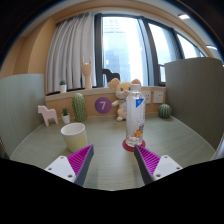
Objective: Pour water
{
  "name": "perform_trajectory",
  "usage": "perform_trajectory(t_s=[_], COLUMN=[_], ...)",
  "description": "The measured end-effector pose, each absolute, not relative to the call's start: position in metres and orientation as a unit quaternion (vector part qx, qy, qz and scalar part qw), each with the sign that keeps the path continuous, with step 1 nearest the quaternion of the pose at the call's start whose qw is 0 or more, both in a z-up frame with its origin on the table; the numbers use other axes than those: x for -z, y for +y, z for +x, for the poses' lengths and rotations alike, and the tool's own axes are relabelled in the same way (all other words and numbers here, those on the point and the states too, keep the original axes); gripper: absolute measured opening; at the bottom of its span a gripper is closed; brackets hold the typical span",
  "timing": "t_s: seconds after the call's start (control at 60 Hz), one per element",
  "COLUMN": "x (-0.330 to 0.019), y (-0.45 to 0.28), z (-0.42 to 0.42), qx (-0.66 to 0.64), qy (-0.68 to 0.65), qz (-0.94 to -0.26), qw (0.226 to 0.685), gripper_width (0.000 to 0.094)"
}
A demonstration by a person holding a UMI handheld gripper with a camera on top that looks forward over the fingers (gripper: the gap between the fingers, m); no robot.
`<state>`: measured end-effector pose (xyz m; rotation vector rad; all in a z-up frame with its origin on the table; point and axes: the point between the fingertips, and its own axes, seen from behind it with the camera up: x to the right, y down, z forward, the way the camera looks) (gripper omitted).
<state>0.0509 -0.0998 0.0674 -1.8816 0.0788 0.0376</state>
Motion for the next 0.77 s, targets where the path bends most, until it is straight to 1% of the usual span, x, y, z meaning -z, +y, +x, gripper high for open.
perform_trajectory(t_s=[0.083, 0.35, 0.55, 0.767], x=[-0.072, -0.128, -0.165, -0.184], y=[-0.113, -0.147, -0.163, -0.172], z=[0.031, -0.012, -0.018, -0.018], qx=[-0.023, -0.035, -0.037, -0.035], qy=[0.021, -0.014, -0.017, -0.014], qz=[-0.811, -0.788, -0.773, -0.769], qw=[0.584, 0.615, 0.633, 0.638], gripper_width=[0.0832, 0.0841, 0.0849, 0.0846])
